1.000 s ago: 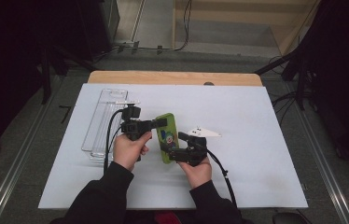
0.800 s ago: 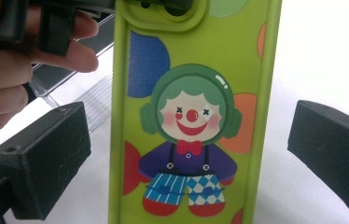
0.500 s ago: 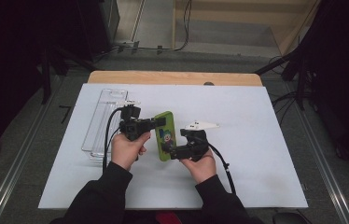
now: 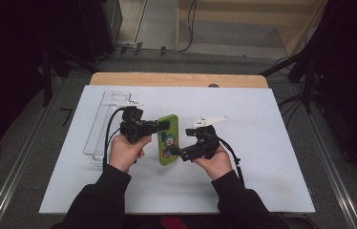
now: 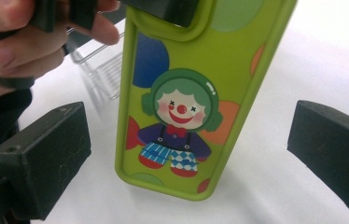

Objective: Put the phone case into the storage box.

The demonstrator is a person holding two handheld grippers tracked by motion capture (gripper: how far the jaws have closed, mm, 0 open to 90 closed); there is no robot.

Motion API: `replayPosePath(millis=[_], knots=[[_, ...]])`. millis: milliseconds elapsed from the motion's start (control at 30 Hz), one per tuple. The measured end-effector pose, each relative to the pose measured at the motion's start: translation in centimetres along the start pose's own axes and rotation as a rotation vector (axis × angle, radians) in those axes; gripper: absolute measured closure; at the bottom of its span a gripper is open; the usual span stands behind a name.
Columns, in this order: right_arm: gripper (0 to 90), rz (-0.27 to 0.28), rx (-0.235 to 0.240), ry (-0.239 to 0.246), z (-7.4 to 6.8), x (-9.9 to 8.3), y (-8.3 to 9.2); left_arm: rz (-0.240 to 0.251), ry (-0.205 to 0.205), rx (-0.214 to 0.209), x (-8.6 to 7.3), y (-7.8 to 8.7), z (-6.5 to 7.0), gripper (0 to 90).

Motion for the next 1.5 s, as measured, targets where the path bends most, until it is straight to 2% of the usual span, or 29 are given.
replayPosePath(millis=[133, 367, 600, 667, 767, 933, 1167, 1500], knots=[[0.0, 0.005, 0.021, 0.016, 0.2, 0.1, 0.7, -0.013, -0.020, -0.019, -0.1, 0.0, 0.3, 77.5], [0.0, -0.030, 0.027, 0.036, 1.1, 0.2, 1.9, -0.033, -0.069, -0.049, -0.2, 0.0, 0.7, 77.5], [0.0, -0.055, 0.047, 0.059, 1.3, 0.6, 3.1, -0.047, -0.070, -0.089, -0.2, 0.3, 1.0, 77.5], [0.0, -0.066, 0.050, 0.065, 1.3, 0.7, 3.4, -0.052, -0.072, -0.114, -0.2, 0.4, 1.1, 77.5], [0.0, -0.056, 0.066, 0.062, 1.3, 1.0, 4.0, -0.058, -0.076, -0.144, -0.2, 0.5, 1.3, 77.5], [0.0, -0.057, 0.058, 0.075, 1.7, 1.3, 4.6, -0.070, -0.088, -0.172, -0.3, 0.5, 1.6, 77.5], [0.0, -0.068, 0.065, 0.095, 1.9, 1.5, 4.9, -0.063, -0.100, -0.222, -0.3, 0.5, 2.0, 77.5], [0.0, -0.078, 0.079, 0.105, 1.9, 1.7, 4.9, -0.075, -0.119, -0.261, -0.5, 0.4, 2.4, 77.5]])
Point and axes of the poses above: each handheld gripper's, and its own axes: y roughly backward along the jaws, x roughly out of its top, z roughly to its right, the point moved 7 cm from there along -y, roughly forward along the jaws, and after that the axes turned 12 degrees about -y, right-handed, at the moved point
